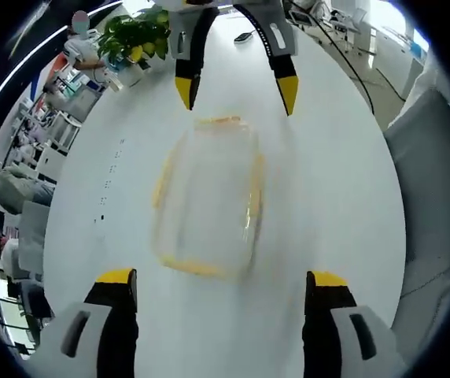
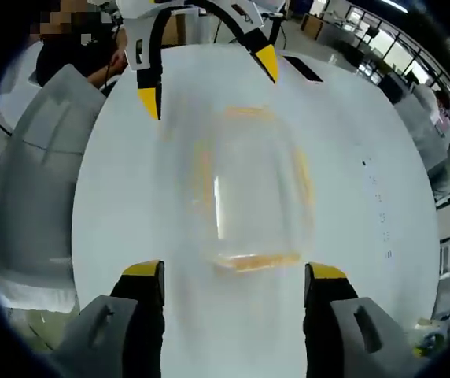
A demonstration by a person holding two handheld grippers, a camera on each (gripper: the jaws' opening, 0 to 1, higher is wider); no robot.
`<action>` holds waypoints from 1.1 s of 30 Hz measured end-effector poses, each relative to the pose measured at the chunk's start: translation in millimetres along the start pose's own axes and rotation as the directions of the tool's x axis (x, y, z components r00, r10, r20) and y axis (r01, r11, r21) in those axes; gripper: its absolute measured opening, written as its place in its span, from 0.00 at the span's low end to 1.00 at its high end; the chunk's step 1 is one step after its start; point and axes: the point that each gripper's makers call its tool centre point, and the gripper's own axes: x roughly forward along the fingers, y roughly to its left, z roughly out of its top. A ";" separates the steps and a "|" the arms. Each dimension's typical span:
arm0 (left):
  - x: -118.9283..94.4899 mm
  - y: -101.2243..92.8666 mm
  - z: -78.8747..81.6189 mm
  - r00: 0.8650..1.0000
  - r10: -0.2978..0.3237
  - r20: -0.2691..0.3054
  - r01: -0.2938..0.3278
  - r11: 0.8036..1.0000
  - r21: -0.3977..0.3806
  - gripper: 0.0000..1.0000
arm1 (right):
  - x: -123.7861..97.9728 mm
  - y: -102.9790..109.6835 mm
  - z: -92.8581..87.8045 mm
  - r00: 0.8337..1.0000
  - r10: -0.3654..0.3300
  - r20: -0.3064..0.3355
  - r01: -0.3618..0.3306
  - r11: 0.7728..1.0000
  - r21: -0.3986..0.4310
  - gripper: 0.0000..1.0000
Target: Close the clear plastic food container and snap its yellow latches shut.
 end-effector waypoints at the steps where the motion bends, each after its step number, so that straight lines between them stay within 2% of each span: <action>1: -4.0 -1.5 -0.1 1.000 0.009 0.013 -0.009 1.000 -0.011 0.84 | -2.2 3.6 1.9 1.000 -0.007 0.007 0.007 1.000 0.003 0.69; 4: -12.4 -5.2 -4.2 0.999 0.025 0.021 -0.025 0.999 -0.026 0.83 | -8.2 11.2 6.7 0.999 -0.023 0.028 0.023 1.000 0.013 0.70; 8: -26.6 -13.4 -9.3 0.996 0.052 0.070 -0.047 0.996 -0.079 0.83 | -17.3 25.0 13.4 0.997 -0.046 0.061 0.043 0.998 0.049 0.70; 11: -39.5 -27.2 -6.7 0.988 0.058 0.144 -0.044 0.994 -0.097 0.83 | -21.9 36.1 17.6 0.994 -0.066 0.092 0.058 0.995 0.084 0.71; 13: -47.3 -31.3 -6.8 0.982 0.078 0.173 -0.058 0.992 -0.116 0.84 | -23.6 41.8 18.6 0.992 -0.075 0.098 0.065 0.993 0.102 0.70; 17: -64.3 -45.0 -9.4 0.959 0.116 0.258 -0.071 0.982 -0.176 0.84 | -26.6 57.5 25.1 0.986 -0.101 0.131 0.081 0.986 0.147 0.71; 19: -72.1 -50.9 -13.2 0.941 0.149 0.304 -0.086 0.973 -0.213 0.84 | -28.5 65.8 28.1 0.982 -0.116 0.150 0.091 0.983 0.162 0.71; 22: -82.7 -62.9 -18.3 0.917 0.169 0.361 -0.071 0.960 -0.270 0.84 | -30.0 74.7 27.1 0.977 -0.158 0.143 0.132 0.976 0.173 0.71; 23: -87.0 -66.7 -20.1 0.903 0.184 0.389 -0.068 0.954 -0.293 0.84 | -31.1 77.2 27.9 0.972 -0.181 0.149 0.153 0.972 0.181 0.71; 26: -92.3 -76.4 -29.8 0.895 0.200 0.398 -0.067 0.944 -0.323 0.84 | -34.1 86.9 32.3 0.959 -0.209 0.192 0.164 0.960 0.226 0.70; 27: -95.3 -82.0 -32.8 0.888 0.210 0.410 -0.072 0.942 -0.327 0.84 | -36.5 90.0 35.6 0.948 -0.232 0.219 0.173 0.951 0.258 0.70; 28: -97.3 -85.7 -34.6 0.882 0.216 0.419 -0.072 0.940 -0.333 0.85 | -37.4 90.6 36.7 0.943 -0.241 0.228 0.177 0.947 0.268 0.71; 29: -98.9 -93.3 -38.5 0.879 0.215 0.426 -0.055 0.933 -0.357 0.84 | -39.9 92.4 41.6 0.923 -0.277 0.266 0.189 0.931 0.313 0.72; 30: -100.0 -99.5 -40.5 0.872 0.216 0.439 -0.035 0.922 -0.385 0.82 | -42.3 95.1 48.8 0.893 -0.317 0.319 0.187 0.907 0.377 0.76; 31: -102.2 -103.7 -42.1 0.855 0.235 0.462 -0.024 0.909 -0.417 0.81 | -43.2 95.1 53.4 0.876 -0.329 0.354 0.177 0.900 0.398 0.81; 32: -104.3 -105.6 -42.2 0.835 0.258 0.486 -0.019 0.896 -0.444 0.81 | -44.8 97.4 60.3 0.848 -0.344 0.403 0.163 0.893 0.420 0.86; 33: -106.2 -110.0 -44.2 0.809 0.283 0.514 -0.010 0.883 -0.470 0.81 | -46.1 104.0 68.4 0.813 -0.357 0.460 0.135 0.884 0.448 0.93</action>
